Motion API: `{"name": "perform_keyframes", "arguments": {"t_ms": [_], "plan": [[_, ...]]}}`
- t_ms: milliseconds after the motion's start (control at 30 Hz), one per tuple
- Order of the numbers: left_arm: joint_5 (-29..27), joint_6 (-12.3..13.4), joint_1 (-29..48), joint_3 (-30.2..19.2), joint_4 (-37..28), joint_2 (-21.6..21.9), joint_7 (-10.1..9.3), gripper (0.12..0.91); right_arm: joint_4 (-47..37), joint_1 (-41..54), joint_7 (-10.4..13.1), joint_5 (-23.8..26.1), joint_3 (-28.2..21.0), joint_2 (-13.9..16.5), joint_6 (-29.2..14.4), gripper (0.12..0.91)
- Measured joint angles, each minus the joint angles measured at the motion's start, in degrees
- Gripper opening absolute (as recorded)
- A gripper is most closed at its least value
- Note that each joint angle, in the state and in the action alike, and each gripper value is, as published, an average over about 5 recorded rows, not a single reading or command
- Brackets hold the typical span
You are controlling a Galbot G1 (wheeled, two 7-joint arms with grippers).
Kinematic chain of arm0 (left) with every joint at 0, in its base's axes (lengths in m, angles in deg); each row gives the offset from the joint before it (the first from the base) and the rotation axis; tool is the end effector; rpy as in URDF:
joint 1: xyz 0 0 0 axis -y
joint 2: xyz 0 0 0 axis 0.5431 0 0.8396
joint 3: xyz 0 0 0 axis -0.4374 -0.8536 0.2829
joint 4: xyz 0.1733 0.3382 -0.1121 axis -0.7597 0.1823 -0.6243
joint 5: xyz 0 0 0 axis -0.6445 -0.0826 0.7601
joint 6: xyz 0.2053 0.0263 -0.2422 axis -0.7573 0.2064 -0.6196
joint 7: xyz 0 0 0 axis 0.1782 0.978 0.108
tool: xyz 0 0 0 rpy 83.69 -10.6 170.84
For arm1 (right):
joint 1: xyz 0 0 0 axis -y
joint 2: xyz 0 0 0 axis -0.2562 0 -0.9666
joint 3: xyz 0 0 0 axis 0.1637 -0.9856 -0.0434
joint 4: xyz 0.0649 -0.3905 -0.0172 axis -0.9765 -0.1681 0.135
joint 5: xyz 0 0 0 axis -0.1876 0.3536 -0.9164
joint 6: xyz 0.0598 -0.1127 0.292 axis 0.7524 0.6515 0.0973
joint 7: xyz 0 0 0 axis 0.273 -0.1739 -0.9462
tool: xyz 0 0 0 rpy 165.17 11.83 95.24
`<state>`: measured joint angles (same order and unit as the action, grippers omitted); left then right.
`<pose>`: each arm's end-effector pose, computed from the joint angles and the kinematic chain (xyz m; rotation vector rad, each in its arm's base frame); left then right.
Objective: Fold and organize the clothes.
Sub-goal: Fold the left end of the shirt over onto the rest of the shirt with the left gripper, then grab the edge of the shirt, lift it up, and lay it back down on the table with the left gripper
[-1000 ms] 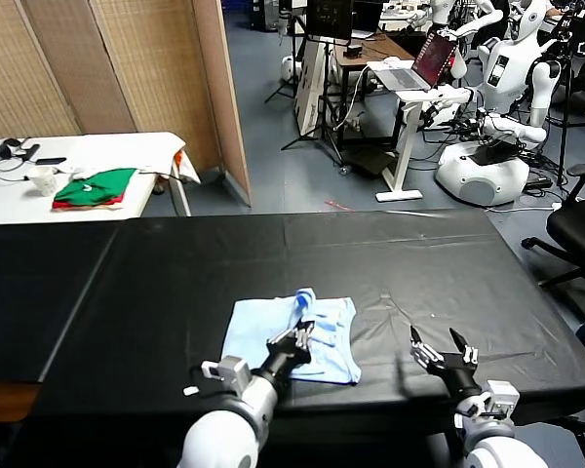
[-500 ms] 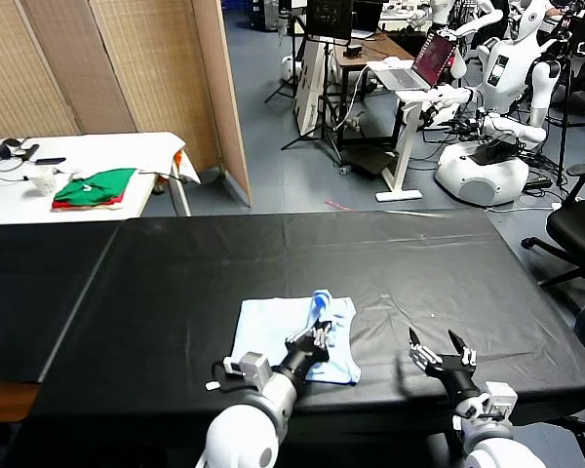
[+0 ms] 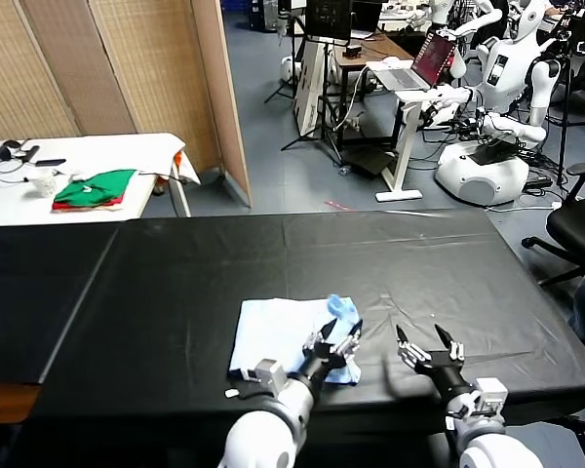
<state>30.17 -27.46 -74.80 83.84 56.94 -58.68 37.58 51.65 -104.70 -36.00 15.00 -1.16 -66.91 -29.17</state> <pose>0.1673 -0.1325 -0.3418 -0.6977 -2.5610 0.7535 0.1280 -0.0788 -0.3207 0.1463 -2.8370 -0.1094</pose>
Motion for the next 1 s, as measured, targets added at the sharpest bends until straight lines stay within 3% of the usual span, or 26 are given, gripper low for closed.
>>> {"name": "perform_keyframes", "arguments": {"t_ms": [67, 133, 267, 433, 633, 767, 1000], "plan": [[1.9, -0.1, -0.5, 0.5, 0.7, -0.2, -0.17, 0.873, 0.3, 0.2, -0.1, -0.1, -0.9, 0.7, 0.1, 0.907], [1.7, 0.4, -0.7, 1.5, 1.6, 0.0, -0.22, 0.896, 0.3, 0.8, -0.1, 0.0, -2.1, 1.5, 0.3, 0.907], [-4.0, 3.5, -0.9, 4.8, 2.9, 1.8, 0.31, 0.906, -1.1, 3.2, 0.0, 2.0, -5.3, 2.6, 0.5, 0.907], [-13.7, 8.5, -2.5, 10.3, 2.7, 5.8, 0.92, 0.907, -4.3, 7.3, 0.1, 8.7, -10.3, 2.3, 2.2, 0.907], [-15.8, 9.5, -4.9, 16.5, 2.3, 7.7, 0.78, 0.907, -6.6, 9.2, 2.8, 17.5, -13.7, 0.9, 7.5, 0.907], [-15.5, 9.6, -5.3, 18.9, 1.6, 7.2, 0.82, 0.907, -5.8, 9.2, 4.3, 15.1, -13.2, 0.6, 6.6, 0.907], [-10.4, 8.4, -5.0, 20.3, -0.1, 5.6, 1.3, 0.907, -3.1, 8.9, 4.3, 7.0, -10.6, 0.2, 4.1, 0.907]]}}
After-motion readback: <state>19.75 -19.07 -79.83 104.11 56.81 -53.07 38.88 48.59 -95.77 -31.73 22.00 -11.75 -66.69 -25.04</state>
